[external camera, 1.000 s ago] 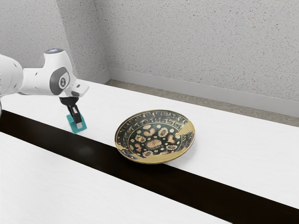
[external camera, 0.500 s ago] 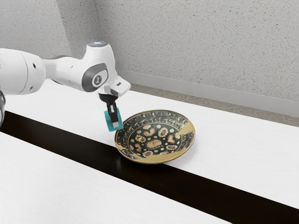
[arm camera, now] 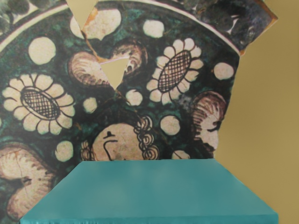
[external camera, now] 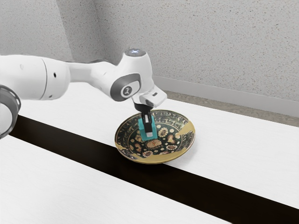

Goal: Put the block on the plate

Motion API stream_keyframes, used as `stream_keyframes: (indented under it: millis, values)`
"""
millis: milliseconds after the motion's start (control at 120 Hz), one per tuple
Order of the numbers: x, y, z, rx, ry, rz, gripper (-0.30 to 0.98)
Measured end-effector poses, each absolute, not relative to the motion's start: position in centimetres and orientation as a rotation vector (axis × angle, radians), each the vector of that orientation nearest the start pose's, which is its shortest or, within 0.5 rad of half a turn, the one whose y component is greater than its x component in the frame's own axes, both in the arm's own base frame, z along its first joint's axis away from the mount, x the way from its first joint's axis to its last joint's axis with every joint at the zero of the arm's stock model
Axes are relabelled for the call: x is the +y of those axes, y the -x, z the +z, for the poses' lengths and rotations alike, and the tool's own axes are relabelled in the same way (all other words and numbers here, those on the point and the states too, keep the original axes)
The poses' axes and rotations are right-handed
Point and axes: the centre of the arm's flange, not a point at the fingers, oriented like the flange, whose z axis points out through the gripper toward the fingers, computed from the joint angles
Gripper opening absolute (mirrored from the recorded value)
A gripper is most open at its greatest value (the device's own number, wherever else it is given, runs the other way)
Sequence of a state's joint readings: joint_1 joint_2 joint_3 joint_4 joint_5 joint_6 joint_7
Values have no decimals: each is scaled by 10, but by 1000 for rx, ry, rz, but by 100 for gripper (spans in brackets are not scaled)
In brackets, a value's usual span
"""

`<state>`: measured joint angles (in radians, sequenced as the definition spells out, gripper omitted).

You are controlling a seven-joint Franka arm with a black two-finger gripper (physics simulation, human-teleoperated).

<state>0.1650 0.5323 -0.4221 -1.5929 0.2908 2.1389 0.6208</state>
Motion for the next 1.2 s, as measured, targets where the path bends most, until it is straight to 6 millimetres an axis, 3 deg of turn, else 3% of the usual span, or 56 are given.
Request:
stream_keyframes:
  millis: [367,617,867,1200]
  values:
    - [-123,-690,320,1387,2762,-63,42]
    - [-126,-692,340,1350,2763,-71,61]
    - [-111,-692,383,1269,2758,-55,66]
    - [-37,-666,501,976,2851,-75,68]
